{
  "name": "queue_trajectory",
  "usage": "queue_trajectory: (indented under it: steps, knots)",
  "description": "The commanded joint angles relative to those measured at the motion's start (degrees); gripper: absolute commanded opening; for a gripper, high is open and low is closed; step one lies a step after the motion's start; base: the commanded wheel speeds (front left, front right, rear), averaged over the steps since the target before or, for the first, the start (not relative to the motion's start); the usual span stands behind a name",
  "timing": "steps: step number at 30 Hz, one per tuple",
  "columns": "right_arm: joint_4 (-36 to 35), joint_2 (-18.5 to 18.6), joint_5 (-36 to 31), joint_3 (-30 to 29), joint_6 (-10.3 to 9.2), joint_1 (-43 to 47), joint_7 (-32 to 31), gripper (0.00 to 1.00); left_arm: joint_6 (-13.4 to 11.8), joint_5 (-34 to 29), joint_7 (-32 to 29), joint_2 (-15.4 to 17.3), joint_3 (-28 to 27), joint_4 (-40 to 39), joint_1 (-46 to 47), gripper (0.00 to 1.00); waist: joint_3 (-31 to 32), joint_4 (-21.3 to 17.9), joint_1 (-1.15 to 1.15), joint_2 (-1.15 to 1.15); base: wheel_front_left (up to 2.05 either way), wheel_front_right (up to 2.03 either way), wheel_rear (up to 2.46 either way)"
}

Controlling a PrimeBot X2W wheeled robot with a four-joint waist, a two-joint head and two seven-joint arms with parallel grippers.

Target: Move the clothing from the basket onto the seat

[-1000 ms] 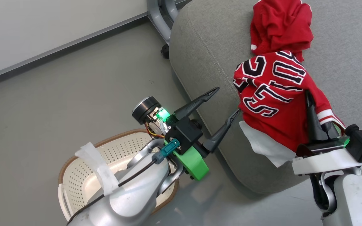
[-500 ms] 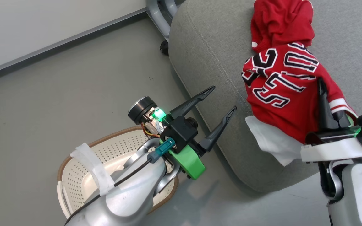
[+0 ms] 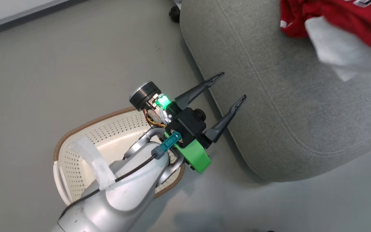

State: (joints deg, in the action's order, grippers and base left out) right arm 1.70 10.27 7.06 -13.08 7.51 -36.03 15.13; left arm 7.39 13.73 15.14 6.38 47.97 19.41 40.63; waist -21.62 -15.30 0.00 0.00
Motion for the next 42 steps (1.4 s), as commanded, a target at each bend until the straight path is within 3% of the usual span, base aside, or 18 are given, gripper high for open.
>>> queue_trajectory:
  steps: [1, 10, 15, 20, 26, 36, 37, 38, 39, 42]
  knots:
    - [0.42, 1.57, -0.13, -1.14, -0.04, -3.23, 0.02, 0.00, 0.13, -0.48, 0.00, 0.69, -0.12, -0.19, 1.48, 1.00, -5.68, 2.34, 0.00, 0.00, 0.00, 0.00, 0.00]
    - [8.16, 10.70, 0.02, -5.34, -0.04, -18.23, 0.01, 0.00, 0.13, -1.54, 0.00, 1.30, 0.80, -1.19, 5.96, 1.00, -13.53, 5.08, 0.00, 0.00, 0.00, 0.00, 0.00]
    - [16.32, 11.93, -0.67, -5.16, -0.04, -21.67, 0.02, 0.00, 0.13, -1.72, 0.00, 1.36, 0.84, -1.37, 6.87, 1.00, -15.67, 6.05, 0.00, 0.00, 0.00, 0.00, 0.00]
    - [25.33, 11.78, -1.00, -5.53, -0.04, -22.47, 0.02, 0.00, 0.13, -1.89, 0.00, 1.42, 0.59, -1.56, 7.28, 1.00, -16.94, 7.00, 0.00, 0.00, 0.00, 0.00, 0.00]
    - [31.25, 10.48, -0.88, -6.28, -0.04, -19.84, 0.02, 0.00, 0.13, -2.13, 0.00, 1.69, 0.04, -1.79, 6.96, 1.00, -17.27, 7.41, 0.00, 0.00, 0.00, 0.00, 0.00]
    - [34.38, 8.52, -0.84, -6.72, -0.04, -16.62, 0.02, 0.00, 0.13, -2.12, 0.00, 2.30, -2.09, -1.72, 5.73, 1.00, -15.57, 7.31, 0.00, 0.00, 0.00, 0.00, 0.00]
    - [34.12, 8.58, -0.98, -6.57, -0.04, -16.39, 0.02, 0.25, 0.13, -2.15, 0.00, 2.35, -2.40, -1.79, 5.54, 1.00, -15.21, 7.28, 0.00, 0.00, 0.00, 0.00, 0.00]
    - [33.51, 8.33, -1.20, -6.53, -0.04, -15.89, 0.02, 0.91, 0.11, -2.11, 0.00, 2.43, -2.81, -1.84, 5.18, 1.00, -14.62, 7.21, 0.00, 0.00, 0.00, 0.00, 0.00]
    - [33.32, 8.22, -1.08, -6.57, -0.04, -15.57, 0.02, 1.00, 0.06, -2.04, 0.00, 2.42, -3.11, -1.91, 4.88, 1.00, -14.19, 7.17, 0.00, 0.00, 0.00, 0.00, 0.00]
    - [31.82, 7.28, -1.50, -6.05, -0.04, -13.31, 0.02, 1.00, -0.30, -1.70, 0.00, 2.09, -4.31, -2.12, 3.58, 1.00, -12.12, 6.98, 0.00, 0.00, 0.00, 0.00, 0.00]
